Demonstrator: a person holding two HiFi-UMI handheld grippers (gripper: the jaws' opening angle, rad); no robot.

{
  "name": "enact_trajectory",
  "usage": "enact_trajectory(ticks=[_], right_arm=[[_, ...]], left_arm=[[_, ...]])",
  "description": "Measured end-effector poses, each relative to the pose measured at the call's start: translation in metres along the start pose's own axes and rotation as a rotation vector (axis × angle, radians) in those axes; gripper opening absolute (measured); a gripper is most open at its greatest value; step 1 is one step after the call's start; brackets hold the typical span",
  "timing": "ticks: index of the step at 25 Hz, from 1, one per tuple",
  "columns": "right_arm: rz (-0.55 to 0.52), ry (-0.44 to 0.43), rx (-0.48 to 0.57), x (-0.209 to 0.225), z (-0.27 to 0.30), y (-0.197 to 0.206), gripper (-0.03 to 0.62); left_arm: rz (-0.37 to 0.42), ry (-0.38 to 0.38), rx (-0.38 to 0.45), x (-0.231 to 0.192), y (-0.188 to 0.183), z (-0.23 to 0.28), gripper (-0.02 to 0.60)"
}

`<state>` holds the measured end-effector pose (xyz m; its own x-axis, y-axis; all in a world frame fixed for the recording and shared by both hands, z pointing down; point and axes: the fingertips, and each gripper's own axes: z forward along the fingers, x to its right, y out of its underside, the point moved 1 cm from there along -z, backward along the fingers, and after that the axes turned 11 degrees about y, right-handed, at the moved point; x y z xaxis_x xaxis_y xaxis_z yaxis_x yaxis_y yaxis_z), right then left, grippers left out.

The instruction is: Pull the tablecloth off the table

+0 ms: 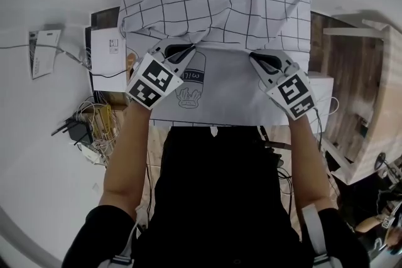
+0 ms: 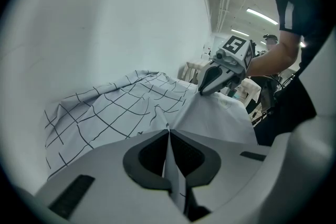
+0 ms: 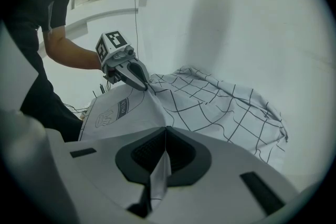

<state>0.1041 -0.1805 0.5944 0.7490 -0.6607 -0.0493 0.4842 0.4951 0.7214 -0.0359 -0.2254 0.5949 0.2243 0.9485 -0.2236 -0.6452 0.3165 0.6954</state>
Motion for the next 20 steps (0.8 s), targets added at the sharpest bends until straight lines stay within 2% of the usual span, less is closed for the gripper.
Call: enact_trajectory(ticks=[20], right_arm=[[0.067,0.033,0.076,0.004,-0.029,-0.024,0.018]], left_arm=[[0.044,-0.026,0.045,0.014,-0.028,-0.027,0.017]])
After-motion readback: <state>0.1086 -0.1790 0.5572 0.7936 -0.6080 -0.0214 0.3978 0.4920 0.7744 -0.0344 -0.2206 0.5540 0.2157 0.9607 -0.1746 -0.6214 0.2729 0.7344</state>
